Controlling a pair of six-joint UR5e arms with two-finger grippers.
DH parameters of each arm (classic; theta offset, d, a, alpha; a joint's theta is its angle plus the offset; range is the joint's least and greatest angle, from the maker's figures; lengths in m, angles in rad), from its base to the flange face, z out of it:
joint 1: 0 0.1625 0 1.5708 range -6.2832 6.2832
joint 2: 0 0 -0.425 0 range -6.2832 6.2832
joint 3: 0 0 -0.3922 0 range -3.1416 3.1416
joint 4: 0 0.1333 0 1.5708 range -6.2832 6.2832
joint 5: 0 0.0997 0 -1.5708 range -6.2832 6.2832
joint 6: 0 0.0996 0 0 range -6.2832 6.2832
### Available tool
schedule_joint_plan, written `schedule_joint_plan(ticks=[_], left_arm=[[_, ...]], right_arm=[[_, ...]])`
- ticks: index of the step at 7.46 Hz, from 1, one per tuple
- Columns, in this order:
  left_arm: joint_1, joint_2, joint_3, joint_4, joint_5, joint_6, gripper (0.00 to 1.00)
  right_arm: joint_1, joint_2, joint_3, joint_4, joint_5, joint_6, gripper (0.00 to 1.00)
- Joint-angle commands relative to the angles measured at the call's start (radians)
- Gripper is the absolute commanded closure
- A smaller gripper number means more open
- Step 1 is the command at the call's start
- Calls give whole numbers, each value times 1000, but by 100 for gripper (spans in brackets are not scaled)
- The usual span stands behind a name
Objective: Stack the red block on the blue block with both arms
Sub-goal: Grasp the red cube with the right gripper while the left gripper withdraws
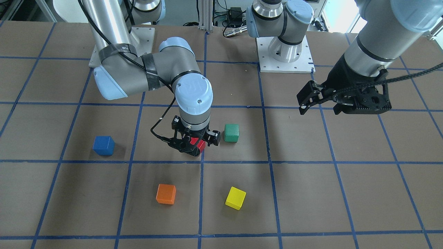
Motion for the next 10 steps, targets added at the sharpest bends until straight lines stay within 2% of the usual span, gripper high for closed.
schedule_joint_plan(ticks=[1, 3, 4, 5, 6, 8, 10], left_arm=[[0, 3, -6, -4, -3, -1, 0], [0, 5, -15, -2, -5, 2, 0], [0, 3, -15, -2, -5, 0, 0], [0, 3, -15, -2, -5, 0, 0], [0, 3, -15, -2, -3, 0, 0], [0, 2, -15, -2, -5, 0, 0], [-3, -9, -11, -2, -5, -9, 0]], right_arm=[[6, 29, 21, -25, 3, 109, 0], [6, 34, 85, -143, 3, 111, 1], [6, 34, 96, -163, 3, 113, 20], [6, 34, 101, -166, 3, 125, 52], [4, 31, 102, -166, -3, 127, 97], [3, 19, 90, -158, -22, 121, 100], [-28, -85, 99, -117, -66, 2, 100]])
